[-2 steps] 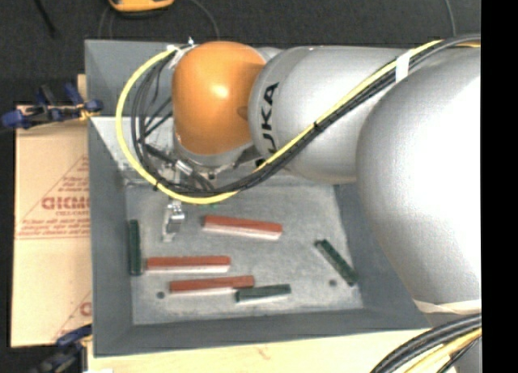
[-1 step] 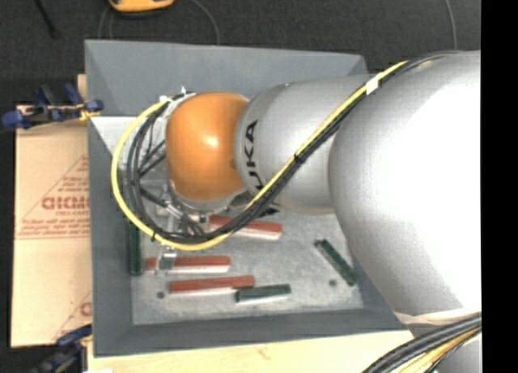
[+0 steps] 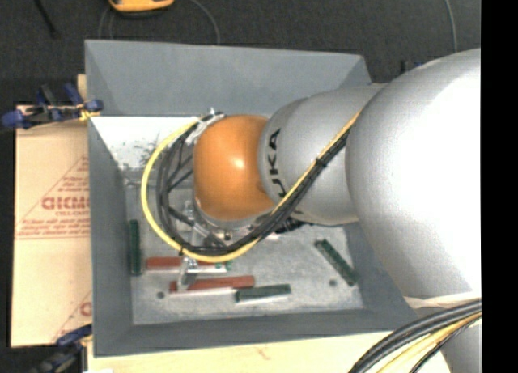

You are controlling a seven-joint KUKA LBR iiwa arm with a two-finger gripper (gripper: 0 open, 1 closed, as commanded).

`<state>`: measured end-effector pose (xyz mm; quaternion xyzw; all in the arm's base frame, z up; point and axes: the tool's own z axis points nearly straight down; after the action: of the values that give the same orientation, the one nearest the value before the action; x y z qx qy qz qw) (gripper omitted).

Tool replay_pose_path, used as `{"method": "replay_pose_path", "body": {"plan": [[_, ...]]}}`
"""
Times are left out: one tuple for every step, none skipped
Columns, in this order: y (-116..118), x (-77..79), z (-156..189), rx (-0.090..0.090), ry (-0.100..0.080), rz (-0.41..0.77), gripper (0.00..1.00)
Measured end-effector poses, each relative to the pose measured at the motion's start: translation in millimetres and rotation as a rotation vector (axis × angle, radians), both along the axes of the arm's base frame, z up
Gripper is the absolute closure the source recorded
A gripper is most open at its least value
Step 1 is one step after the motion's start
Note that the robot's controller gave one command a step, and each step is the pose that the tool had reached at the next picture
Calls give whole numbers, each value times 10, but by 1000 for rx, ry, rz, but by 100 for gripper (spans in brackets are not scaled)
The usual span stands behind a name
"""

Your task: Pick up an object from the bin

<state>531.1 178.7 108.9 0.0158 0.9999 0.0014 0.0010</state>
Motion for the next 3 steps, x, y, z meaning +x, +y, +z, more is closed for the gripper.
{"method": "replay_pose_path", "body": {"plan": [[-39, 326, -255, -11, 19, 181, 100], [-36, 329, -254, -11, 18, 180, 100], [-12, 677, 856, -2, -3, 255, 100]]}}
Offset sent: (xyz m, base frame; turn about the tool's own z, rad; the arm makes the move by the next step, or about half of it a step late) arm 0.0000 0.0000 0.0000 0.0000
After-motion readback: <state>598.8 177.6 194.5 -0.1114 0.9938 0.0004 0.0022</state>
